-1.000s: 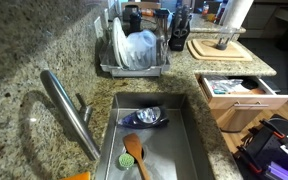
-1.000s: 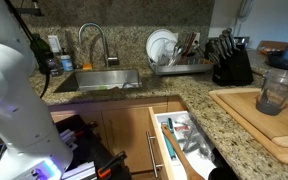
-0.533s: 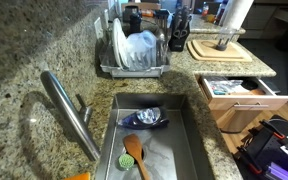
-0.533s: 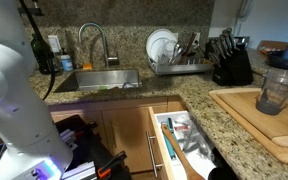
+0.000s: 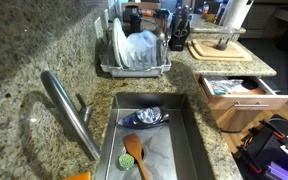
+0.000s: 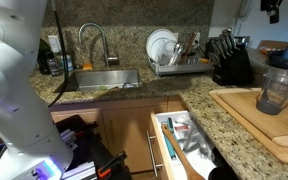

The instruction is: Remove the jar from the wooden board and put it on the countertop then close the open drawer

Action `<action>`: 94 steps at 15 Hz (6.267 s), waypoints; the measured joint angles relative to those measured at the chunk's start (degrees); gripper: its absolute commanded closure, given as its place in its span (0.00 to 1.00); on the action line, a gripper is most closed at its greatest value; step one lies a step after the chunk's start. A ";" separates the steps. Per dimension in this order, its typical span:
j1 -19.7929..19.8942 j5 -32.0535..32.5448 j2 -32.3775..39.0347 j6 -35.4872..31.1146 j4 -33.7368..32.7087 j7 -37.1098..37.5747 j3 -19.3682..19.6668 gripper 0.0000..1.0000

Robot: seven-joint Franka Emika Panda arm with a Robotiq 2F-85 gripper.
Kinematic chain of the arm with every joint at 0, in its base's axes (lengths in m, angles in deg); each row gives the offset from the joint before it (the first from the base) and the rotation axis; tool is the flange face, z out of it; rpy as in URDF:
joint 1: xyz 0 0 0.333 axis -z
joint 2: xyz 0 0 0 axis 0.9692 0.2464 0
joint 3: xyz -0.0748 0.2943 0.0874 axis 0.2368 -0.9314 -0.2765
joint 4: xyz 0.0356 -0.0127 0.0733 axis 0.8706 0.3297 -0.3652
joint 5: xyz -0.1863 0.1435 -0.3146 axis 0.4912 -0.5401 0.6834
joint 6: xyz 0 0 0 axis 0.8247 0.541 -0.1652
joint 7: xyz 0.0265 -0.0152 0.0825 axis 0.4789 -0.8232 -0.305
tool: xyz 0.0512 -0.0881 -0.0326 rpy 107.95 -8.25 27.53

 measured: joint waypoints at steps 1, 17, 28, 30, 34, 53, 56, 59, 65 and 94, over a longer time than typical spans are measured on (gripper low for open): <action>0.85 -2.58 2.98 3.13 -2.74 -0.87 -0.41 0.00; 2.94 -3.92 17.71 8.20 -11.06 6.71 0.74 0.00; 3.33 -4.04 20.00 9.56 -11.56 6.06 0.72 0.27; 3.26 -4.04 20.12 9.94 -11.55 6.06 0.71 0.41; 3.29 -4.05 21.12 10.25 -11.53 6.06 0.70 0.70; -5.43 0.74 5.46 22.58 -8.21 -7.05 -1.35 0.97; -11.05 8.17 0.31 22.43 -0.11 -9.81 -1.38 0.97; -14.89 13.11 -3.40 21.10 7.50 -10.69 -1.41 0.89; -15.47 13.40 -5.05 18.83 12.55 -8.02 -2.50 0.97; -20.79 13.72 -0.37 -13.06 28.16 -9.13 -8.35 0.89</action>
